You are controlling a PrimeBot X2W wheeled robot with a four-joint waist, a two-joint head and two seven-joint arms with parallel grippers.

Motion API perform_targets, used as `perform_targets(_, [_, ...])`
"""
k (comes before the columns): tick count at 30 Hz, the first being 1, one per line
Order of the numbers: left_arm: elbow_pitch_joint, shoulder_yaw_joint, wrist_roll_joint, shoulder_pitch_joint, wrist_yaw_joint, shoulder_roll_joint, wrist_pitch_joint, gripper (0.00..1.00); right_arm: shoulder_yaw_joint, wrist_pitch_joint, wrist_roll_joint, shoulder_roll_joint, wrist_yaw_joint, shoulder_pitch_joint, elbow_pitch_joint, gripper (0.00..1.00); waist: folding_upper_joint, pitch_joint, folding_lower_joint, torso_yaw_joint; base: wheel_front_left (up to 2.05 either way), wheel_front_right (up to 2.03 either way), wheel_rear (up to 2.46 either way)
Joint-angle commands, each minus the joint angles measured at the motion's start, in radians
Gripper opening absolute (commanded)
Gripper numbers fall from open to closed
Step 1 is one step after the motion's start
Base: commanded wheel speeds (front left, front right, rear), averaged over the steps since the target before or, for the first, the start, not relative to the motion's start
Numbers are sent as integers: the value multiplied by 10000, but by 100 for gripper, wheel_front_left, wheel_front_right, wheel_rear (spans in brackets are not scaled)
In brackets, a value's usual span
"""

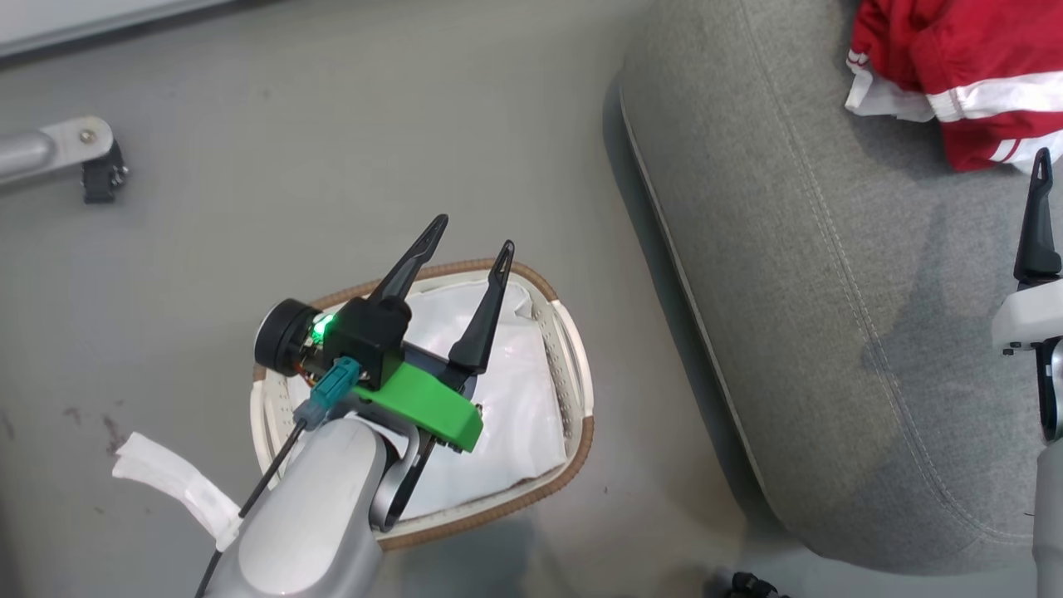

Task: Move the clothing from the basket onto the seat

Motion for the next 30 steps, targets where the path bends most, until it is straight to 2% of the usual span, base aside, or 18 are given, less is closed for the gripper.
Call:
perform_targets(1, [27,153,-3,231,-5,-34,-3,100,64,-1,44,-85,-14,165,-144,100,0,-503,0,181,0,0,0])
perform_targets(8, [46,887,-77,885,-19,-309,-3,100,550,-1,124,-327,-15,303,-336,100,0,-1468,0,681,0,0,0])
perform_targets(18, [-182,2723,-116,1928,-13,-597,-3,100,1630,-1,471,233,-15,-233,107,100,0,-2402,0,1475,0,0,0])
perform_targets(25, [-127,3688,-137,2729,-20,-693,-3,100,2366,-1,965,668,-15,400,560,100,0,-3134,0,2039,0,0,0])
perform_targets(30, [-154,4001,-143,3294,78,-719,-5,100,2517,-1,1378,820,-15,981,766,100,0,-3647,0,2364,0,0,0])
